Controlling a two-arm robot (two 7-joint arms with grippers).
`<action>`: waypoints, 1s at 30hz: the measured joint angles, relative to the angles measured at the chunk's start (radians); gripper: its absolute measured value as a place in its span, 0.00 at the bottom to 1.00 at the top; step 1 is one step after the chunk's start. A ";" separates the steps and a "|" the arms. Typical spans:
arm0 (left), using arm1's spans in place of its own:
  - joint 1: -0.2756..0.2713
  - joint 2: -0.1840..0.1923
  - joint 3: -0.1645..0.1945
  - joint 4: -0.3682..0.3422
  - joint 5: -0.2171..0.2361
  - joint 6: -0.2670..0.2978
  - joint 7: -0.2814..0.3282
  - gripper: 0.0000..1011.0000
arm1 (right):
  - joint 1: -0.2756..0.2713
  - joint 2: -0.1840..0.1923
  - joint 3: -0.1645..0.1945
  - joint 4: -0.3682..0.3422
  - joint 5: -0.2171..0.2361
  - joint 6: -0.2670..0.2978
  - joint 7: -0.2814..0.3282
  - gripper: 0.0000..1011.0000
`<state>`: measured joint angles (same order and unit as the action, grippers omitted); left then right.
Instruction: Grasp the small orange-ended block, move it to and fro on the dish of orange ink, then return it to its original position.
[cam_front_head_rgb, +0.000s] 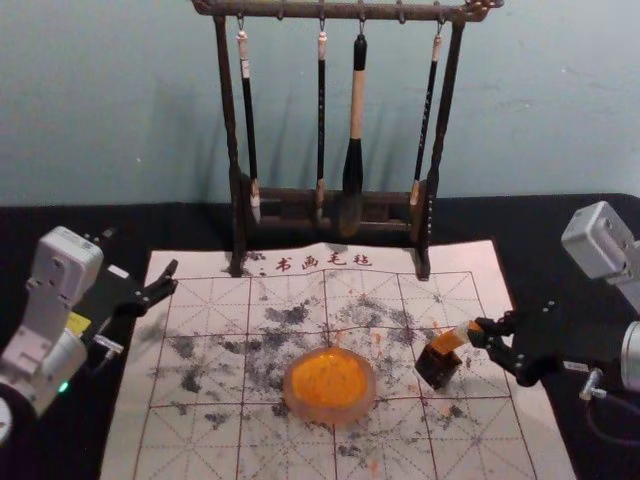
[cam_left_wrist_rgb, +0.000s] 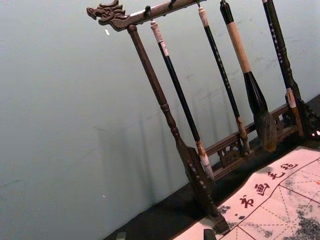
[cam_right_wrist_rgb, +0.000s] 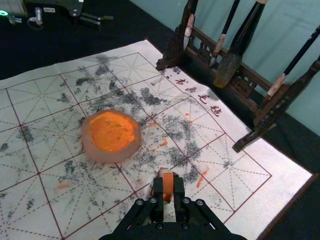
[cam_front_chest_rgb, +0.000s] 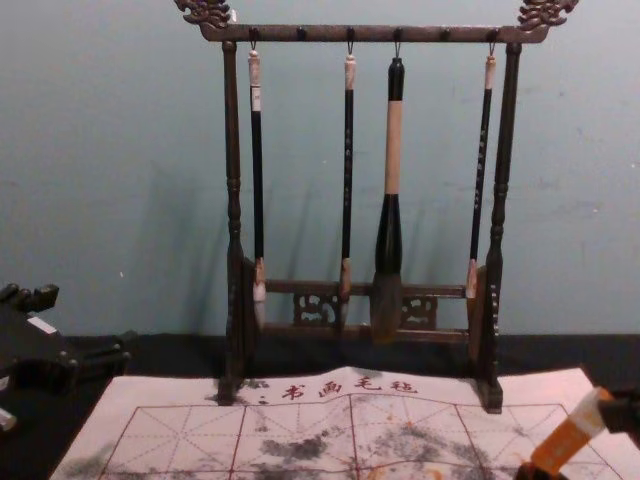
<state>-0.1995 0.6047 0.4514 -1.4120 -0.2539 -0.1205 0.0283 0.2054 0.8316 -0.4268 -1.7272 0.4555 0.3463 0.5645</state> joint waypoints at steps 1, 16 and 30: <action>0.000 0.000 0.000 0.000 0.000 0.000 0.000 0.99 | 0.000 0.000 -0.001 0.000 0.000 0.000 0.001 0.09; 0.000 0.000 0.000 0.000 0.000 0.000 0.000 0.99 | 0.004 0.000 -0.014 0.011 -0.003 0.008 0.007 0.09; 0.000 0.000 0.000 0.000 0.000 0.000 0.000 0.99 | 0.019 -0.013 -0.030 0.041 -0.008 0.016 0.012 0.09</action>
<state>-0.1995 0.6047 0.4514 -1.4120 -0.2539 -0.1205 0.0283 0.2245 0.8190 -0.4571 -1.6859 0.4470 0.3625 0.5769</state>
